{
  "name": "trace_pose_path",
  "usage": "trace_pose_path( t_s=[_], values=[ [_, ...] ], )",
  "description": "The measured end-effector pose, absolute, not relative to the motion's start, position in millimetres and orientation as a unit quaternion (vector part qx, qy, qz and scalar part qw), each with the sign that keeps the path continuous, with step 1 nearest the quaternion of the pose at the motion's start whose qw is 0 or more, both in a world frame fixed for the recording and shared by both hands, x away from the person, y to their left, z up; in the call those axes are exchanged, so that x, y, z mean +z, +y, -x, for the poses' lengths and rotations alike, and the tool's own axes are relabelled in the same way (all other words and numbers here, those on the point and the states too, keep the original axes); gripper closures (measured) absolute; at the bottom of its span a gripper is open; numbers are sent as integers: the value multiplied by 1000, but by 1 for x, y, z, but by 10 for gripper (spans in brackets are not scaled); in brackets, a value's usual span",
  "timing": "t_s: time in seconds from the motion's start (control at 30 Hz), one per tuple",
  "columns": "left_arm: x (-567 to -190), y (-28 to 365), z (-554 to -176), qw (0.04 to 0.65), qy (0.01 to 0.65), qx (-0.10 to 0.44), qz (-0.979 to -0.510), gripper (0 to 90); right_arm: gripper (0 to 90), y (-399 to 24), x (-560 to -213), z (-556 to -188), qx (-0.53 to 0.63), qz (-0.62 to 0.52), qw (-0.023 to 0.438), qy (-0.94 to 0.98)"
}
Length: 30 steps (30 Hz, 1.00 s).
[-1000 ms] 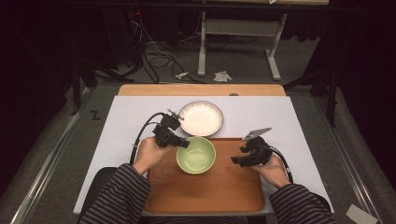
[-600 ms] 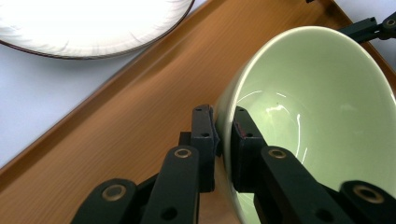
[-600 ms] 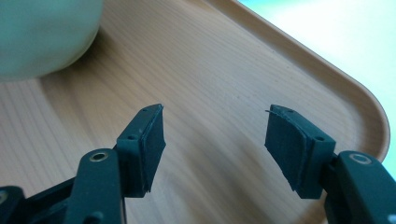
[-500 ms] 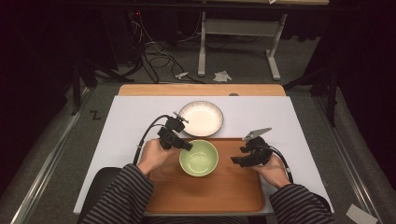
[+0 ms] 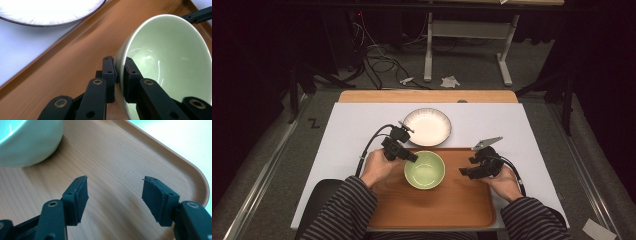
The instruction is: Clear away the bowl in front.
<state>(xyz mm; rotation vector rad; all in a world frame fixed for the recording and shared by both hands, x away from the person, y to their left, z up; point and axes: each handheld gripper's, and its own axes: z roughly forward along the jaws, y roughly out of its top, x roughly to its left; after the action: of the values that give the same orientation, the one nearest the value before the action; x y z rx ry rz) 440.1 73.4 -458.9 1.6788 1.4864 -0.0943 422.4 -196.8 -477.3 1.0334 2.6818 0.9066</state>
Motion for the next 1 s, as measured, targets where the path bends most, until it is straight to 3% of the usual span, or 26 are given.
trace_pose_path(
  t_s=[1.0],
  values=[
    [-464, 73, -443, 435, 603, -39, -667, 824, 391, -197, -477, -422, 300, -342, 65, 888]
  ],
)
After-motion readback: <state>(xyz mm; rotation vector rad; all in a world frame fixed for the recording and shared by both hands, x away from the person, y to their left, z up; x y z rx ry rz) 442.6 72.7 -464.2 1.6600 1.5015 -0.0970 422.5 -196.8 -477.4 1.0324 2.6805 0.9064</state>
